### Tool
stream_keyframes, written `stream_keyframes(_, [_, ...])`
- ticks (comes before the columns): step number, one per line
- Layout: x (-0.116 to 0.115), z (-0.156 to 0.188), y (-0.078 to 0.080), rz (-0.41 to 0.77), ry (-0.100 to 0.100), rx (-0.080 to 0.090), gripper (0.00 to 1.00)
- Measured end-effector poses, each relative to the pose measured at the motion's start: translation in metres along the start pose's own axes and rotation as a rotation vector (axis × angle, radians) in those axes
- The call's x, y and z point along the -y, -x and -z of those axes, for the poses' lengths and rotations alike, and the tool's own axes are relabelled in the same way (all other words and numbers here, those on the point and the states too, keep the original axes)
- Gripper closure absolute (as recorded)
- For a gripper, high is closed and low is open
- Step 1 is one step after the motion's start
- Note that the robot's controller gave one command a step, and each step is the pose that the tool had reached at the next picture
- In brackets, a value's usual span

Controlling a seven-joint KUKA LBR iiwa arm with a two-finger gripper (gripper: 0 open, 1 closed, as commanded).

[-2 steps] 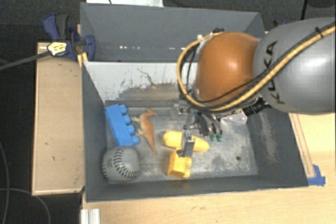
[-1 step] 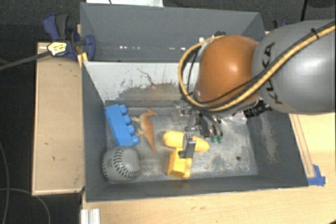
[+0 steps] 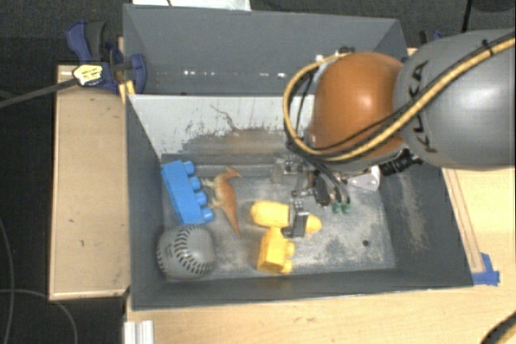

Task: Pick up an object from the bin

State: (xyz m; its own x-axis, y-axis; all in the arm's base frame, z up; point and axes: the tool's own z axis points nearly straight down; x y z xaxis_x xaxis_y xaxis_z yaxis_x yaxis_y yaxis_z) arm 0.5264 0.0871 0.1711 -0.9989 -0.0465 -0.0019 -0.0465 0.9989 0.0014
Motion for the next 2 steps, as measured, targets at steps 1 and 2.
stream_keyframes(1, [0.012, -0.009, -0.007, -0.063, -0.001, 0.000, 0.00])
stream_keyframes(2, [0.035, -0.037, 0.009, -0.028, 0.000, 0.004, 0.00])
